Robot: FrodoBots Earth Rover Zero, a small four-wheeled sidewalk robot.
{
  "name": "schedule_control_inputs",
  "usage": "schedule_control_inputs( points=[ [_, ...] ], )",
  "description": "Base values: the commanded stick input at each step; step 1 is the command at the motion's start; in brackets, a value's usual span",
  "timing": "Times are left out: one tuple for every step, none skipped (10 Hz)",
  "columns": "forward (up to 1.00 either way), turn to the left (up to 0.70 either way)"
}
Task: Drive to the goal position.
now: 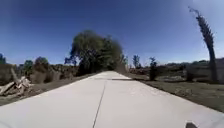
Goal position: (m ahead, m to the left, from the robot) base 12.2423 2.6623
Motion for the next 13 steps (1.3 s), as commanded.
schedule_control_inputs(
  points=[
    [1.00, -0.01],
    [1.00, -0.06],
    [1.00, -0.17],
    [1.00, -0.04],
    [1.00, 0.00],
    [1.00, 0.00],
    [1.00, 0.00],
    [1.00, 0.00],
    [1.00, 0.00],
    [1.00, -0.01],
    [1.00, -0.03],
    [1.00, -0.05],
    [1.00, -0.04]
  ],
)
